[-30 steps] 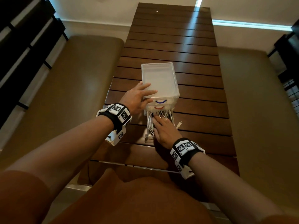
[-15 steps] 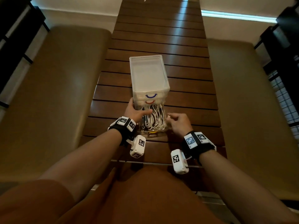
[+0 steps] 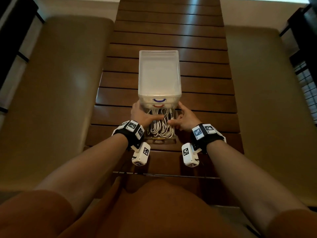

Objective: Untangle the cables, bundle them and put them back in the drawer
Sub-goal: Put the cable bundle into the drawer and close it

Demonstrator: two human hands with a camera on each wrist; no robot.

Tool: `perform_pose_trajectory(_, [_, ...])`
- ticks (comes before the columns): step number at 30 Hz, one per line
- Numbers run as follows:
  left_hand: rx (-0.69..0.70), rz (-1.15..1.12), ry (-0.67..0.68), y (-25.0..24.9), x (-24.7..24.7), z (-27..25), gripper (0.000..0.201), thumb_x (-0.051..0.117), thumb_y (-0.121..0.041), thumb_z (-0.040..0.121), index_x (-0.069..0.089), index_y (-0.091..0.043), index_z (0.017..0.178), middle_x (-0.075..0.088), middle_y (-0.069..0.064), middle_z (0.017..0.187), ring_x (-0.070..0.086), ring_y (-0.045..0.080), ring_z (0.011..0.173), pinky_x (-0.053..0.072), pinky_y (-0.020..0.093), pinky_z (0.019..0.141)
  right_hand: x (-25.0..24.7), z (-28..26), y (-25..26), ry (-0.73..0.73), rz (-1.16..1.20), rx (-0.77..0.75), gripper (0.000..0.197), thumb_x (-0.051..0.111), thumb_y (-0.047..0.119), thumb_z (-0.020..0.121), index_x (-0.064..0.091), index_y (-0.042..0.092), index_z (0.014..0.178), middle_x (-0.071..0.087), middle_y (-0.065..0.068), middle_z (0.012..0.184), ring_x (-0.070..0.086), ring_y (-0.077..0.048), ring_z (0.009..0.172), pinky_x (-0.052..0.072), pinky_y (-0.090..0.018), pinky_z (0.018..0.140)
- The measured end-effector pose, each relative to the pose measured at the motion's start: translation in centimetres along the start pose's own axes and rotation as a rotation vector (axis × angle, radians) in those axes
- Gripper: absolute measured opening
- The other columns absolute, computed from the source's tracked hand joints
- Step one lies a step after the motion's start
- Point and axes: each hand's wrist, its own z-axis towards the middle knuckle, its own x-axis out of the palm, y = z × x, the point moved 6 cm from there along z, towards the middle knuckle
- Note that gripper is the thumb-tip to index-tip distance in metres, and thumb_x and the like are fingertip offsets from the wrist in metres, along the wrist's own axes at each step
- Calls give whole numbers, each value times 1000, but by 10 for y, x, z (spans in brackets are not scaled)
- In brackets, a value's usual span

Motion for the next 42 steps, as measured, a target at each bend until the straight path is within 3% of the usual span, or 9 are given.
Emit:
perform_pose_trajectory(7, [21,134,-26,14,1,15,88,85,-75,28,62,-42,107,67,-13,107,65,2,99,59,30,79,5,20,-5,-110,196,-18,82,77,-7,70,43,24,138,63,-7,123,65,-11,91,52,-13,55])
perform_pose_trajectory(11, [47,169,-45,11,2,15,84,83,-78,31,63,-40,105,67,-12,105,66,4,97,60,28,74,6,28,-2,-181,185,-45,70,81,2,70,47,20,128,66,3,98,62,-2,75,51,-12,55])
perform_pose_trajectory(15, [49,266,-115,13,0,17,87,74,-87,29,61,-41,103,67,-15,100,67,0,87,59,27,66,10,31,1,-274,198,-99,66,85,8,67,53,18,124,68,-1,114,67,-9,94,57,-33,85])
perform_pose_trajectory(20, [19,316,-89,-3,-5,7,83,69,-89,33,61,-40,100,67,-15,95,66,2,81,59,28,63,12,30,-2,-268,197,-102,65,82,9,72,51,18,129,66,1,120,65,-13,104,55,-39,91])
perform_pose_trajectory(24, [47,223,69,-19,-16,-3,71,86,-57,50,64,-28,111,69,-11,104,65,2,93,57,28,79,11,24,-1,-65,120,-32,69,76,10,80,38,24,137,58,13,109,62,-8,83,53,-20,55])
perform_pose_trajectory(28, [59,228,265,-30,-20,-19,62,88,-24,64,58,-20,119,59,-17,105,52,-7,91,39,12,76,10,23,-6,-38,146,34,69,73,-2,80,38,21,135,62,-10,112,62,-17,64,51,-26,44])
perform_pose_trajectory(33, [81,275,169,-31,-20,-31,54,92,-29,54,69,-27,102,70,-16,98,60,-8,89,51,24,85,13,18,-10,-186,109,-30,52,76,4,78,42,18,115,66,-13,101,63,-25,62,49,-31,43])
perform_pose_trajectory(38, [50,376,61,-17,-22,-47,63,81,-66,47,63,-37,100,67,-19,97,61,-1,88,54,29,76,12,7,-11,-226,75,-78,48,79,11,77,50,13,115,68,-9,108,61,0,54,44,-14,43])
perform_pose_trajectory(42, [51,319,87,-25,-22,-54,48,86,-48,58,56,-38,94,61,-16,99,59,5,90,47,26,74,17,-14,-5,131,-99,-67,93,83,11,70,26,20,143,44,7,131,53,-8,105,54,-24,75])
